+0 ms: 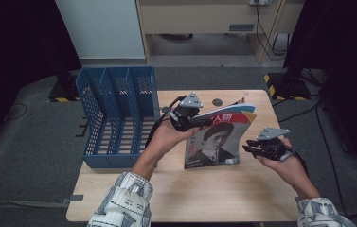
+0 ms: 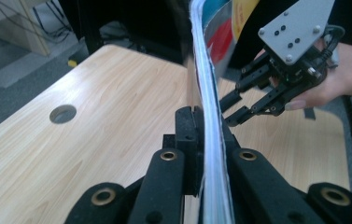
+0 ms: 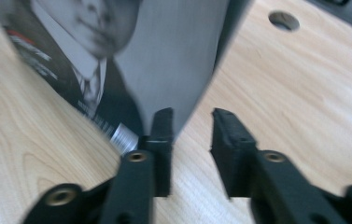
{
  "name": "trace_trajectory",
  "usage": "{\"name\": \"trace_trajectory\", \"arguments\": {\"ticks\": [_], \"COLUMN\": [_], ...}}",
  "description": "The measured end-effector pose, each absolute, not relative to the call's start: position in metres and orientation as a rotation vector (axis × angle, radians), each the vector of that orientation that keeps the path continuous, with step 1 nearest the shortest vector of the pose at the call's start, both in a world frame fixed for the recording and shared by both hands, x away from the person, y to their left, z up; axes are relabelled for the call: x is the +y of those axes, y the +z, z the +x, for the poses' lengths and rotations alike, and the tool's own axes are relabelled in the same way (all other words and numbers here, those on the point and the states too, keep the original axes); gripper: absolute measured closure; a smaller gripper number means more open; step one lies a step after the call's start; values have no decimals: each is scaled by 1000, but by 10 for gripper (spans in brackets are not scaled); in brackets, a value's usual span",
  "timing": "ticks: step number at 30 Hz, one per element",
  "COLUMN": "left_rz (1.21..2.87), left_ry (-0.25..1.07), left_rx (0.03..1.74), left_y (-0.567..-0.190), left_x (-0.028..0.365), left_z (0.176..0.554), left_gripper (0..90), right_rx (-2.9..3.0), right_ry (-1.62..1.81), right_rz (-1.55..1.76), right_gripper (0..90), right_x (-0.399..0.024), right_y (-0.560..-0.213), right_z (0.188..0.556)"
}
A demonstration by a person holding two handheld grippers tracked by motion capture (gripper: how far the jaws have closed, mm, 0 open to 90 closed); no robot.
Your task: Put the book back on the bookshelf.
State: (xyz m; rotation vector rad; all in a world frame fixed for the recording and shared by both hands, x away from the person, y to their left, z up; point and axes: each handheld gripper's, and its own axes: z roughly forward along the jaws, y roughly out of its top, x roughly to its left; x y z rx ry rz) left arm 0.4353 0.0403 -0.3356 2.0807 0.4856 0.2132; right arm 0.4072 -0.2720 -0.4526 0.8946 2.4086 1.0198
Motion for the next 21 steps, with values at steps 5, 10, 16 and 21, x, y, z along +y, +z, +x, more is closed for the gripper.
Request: {"name": "trace_trajectory", "arguments": {"ticks": [5, 10, 16, 21], "left_rz": [2085, 2073, 2066, 2062], "left_ry": [217, 205, 190, 192], "left_rx": [490, 498, 509, 508], "left_y": [-337, -333, -326, -316], "left_x": [37, 37, 37, 39], "left_z": [435, 435, 434, 430], "left_gripper": [865, 866, 866, 866], "right_rx": [2348, 2294, 2289, 2284], "right_ry": [1001, 970, 897, 904], "right_rz": [988, 1069, 1125, 1146], "right_gripper": [503, 371, 281, 267], "right_x": [-276, -278, -277, -274], "right_y": [-478, -505, -524, -531], "right_z": [402, 396, 394, 393]}}
